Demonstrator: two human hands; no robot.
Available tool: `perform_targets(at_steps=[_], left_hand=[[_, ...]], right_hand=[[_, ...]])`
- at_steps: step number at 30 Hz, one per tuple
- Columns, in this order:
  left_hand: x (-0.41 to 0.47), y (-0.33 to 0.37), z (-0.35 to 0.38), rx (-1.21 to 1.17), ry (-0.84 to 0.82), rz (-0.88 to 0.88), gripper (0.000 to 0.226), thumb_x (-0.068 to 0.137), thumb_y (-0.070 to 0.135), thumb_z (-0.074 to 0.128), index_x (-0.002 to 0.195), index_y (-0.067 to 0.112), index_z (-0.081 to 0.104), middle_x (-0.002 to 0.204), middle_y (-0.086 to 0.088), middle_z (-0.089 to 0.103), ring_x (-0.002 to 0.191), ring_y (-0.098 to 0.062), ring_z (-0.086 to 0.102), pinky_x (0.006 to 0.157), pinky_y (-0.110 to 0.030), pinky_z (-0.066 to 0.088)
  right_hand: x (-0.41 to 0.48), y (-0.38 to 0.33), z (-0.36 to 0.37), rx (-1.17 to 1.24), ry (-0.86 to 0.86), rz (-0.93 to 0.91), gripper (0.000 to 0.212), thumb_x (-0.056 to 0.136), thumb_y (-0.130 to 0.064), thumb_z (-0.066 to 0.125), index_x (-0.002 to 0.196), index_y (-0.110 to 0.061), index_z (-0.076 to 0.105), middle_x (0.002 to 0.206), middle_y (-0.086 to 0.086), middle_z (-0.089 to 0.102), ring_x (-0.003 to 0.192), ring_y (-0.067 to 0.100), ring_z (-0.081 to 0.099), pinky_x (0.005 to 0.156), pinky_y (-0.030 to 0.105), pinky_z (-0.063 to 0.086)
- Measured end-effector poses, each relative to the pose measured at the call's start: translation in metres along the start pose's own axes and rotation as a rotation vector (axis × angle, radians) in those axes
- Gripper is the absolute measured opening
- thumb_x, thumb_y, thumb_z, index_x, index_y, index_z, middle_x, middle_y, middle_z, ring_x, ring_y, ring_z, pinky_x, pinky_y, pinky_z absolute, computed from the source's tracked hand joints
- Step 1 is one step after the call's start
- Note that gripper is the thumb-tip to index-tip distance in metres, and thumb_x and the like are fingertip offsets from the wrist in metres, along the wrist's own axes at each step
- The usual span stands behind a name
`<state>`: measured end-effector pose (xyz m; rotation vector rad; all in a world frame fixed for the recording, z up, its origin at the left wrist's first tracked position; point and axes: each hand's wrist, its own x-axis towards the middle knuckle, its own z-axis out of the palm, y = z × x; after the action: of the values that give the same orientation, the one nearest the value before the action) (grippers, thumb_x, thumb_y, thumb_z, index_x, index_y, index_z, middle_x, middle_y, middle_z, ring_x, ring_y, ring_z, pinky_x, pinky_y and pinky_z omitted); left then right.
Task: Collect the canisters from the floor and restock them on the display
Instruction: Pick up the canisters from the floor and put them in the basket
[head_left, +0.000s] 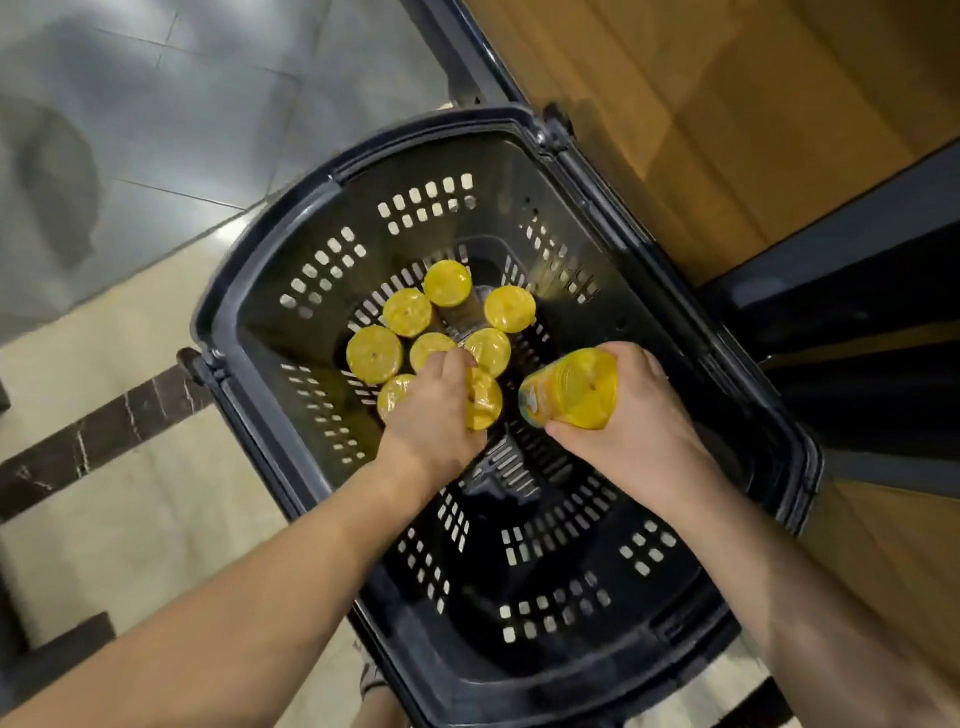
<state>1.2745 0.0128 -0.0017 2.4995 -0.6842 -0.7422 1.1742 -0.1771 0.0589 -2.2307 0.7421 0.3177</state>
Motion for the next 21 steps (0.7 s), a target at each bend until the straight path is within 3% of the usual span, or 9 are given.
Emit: perform_targets(at_steps=[2,4,6,11,14,18,21], left_hand=[[0.004,-0.006,0.012,0.129,-0.008,0.017,0.051,0.074,0.026,0.065,0.12,0.01,0.048,0.111,-0.009,0.05,0.098,-0.032,0.053,0.079,-0.048,0.053],[0.007,-0.011,0.017,0.239,-0.023,0.032,0.057,0.076,0.024,0.068,0.127,0.011,0.046,0.113,-0.009,0.049,0.098,-0.033,0.054,0.077,-0.048,0.052],[0.011,-0.015,0.02,0.34,-0.08,0.004,0.07,0.078,0.019,0.072,0.138,0.017,0.037,0.123,-0.008,0.045,0.106,-0.033,0.053,0.081,-0.047,0.052],[0.025,-0.021,0.022,0.489,-0.195,-0.123,0.079,0.081,0.025,0.081,0.142,0.025,0.032,0.133,-0.005,0.044,0.122,-0.03,0.05,0.098,-0.046,0.044],[0.034,-0.022,0.026,0.581,-0.238,-0.076,0.071,0.086,0.021,0.074,0.145,0.025,0.035,0.134,-0.007,0.041,0.123,-0.032,0.048,0.098,-0.044,0.042],[0.042,-0.027,0.033,0.629,-0.297,-0.021,0.057,0.095,0.015,0.059,0.147,0.021,0.037,0.141,-0.014,0.039,0.125,-0.037,0.046,0.1,-0.048,0.04],[0.045,-0.029,0.035,0.637,-0.312,-0.014,0.06,0.096,0.018,0.058,0.151,0.024,0.033,0.147,-0.014,0.033,0.13,-0.036,0.039,0.102,-0.046,0.039]], right_hand=[[0.003,0.006,0.006,-0.005,-0.018,0.005,0.08,0.072,-0.037,0.088,0.137,-0.026,0.042,0.134,-0.005,0.044,0.112,0.01,0.046,0.091,0.03,0.041],[0.005,0.01,0.01,-0.006,-0.02,0.001,0.081,0.073,-0.039,0.086,0.139,-0.026,0.041,0.137,-0.005,0.044,0.119,0.016,0.049,0.097,0.034,0.045],[0.009,0.013,0.013,-0.015,-0.03,-0.004,0.082,0.074,-0.043,0.086,0.14,-0.027,0.04,0.139,-0.006,0.043,0.123,0.016,0.048,0.099,0.034,0.044],[0.017,0.016,0.021,-0.045,-0.055,-0.029,0.083,0.072,-0.043,0.088,0.141,-0.037,0.042,0.137,-0.011,0.04,0.114,0.008,0.044,0.092,0.028,0.041],[0.026,0.021,0.031,-0.06,-0.049,-0.033,0.082,0.073,-0.038,0.09,0.14,-0.04,0.043,0.132,-0.011,0.042,0.113,0.011,0.048,0.086,0.027,0.041],[0.04,0.024,0.044,-0.081,-0.045,0.018,0.08,0.074,-0.036,0.089,0.139,-0.041,0.043,0.131,-0.012,0.045,0.113,0.016,0.054,0.085,0.035,0.051],[0.048,0.027,0.055,-0.096,-0.064,0.034,0.078,0.074,-0.034,0.087,0.137,-0.04,0.042,0.128,-0.01,0.045,0.11,0.018,0.054,0.082,0.037,0.051]])
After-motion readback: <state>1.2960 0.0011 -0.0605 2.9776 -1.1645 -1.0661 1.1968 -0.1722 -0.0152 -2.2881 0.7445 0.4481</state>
